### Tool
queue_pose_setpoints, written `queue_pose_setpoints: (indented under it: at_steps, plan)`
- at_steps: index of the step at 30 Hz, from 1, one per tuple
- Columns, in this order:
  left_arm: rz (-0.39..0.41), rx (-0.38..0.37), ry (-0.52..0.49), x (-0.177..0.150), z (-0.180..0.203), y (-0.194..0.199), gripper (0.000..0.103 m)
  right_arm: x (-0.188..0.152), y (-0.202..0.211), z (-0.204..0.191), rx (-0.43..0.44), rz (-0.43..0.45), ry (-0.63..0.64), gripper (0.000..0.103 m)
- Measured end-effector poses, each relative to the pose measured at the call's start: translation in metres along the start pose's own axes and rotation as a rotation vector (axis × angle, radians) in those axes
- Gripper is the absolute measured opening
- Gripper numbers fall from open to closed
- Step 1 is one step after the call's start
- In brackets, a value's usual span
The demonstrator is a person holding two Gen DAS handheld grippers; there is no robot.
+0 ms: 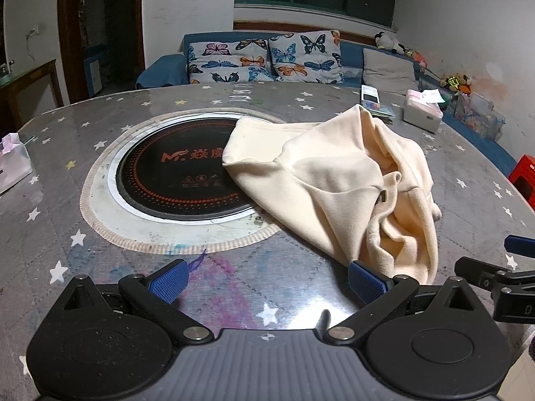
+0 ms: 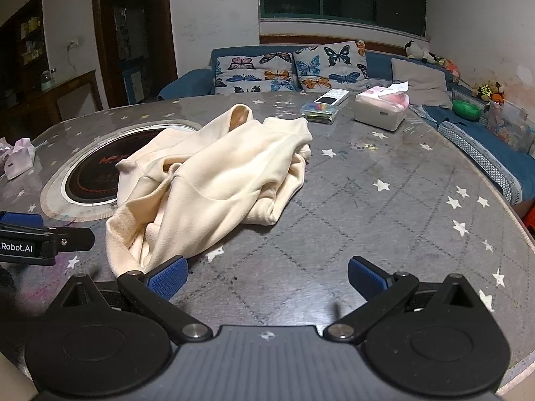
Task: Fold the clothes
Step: 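Move both grippers toward the crumpled cream sweatshirt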
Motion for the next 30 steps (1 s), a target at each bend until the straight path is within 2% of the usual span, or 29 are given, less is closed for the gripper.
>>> queue_pose_setpoints:
  at_steps: [30]
  plan:
    - [-0.015,-0.02,-0.04,0.006,0.013,-0.009,0.103,0.005,-0.011,-0.002,0.009,-0.017,-0.001,0.103]
Point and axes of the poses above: each gripper's, at about its wrist camera, not at the fingertips, and y roughly against the way its jaws point, z to its right, x to its top, the point moved 5 cm from there along -y, roughly the way its jaws point, and after that the axes turned 6 degrees about z, right-handed, at the moved point
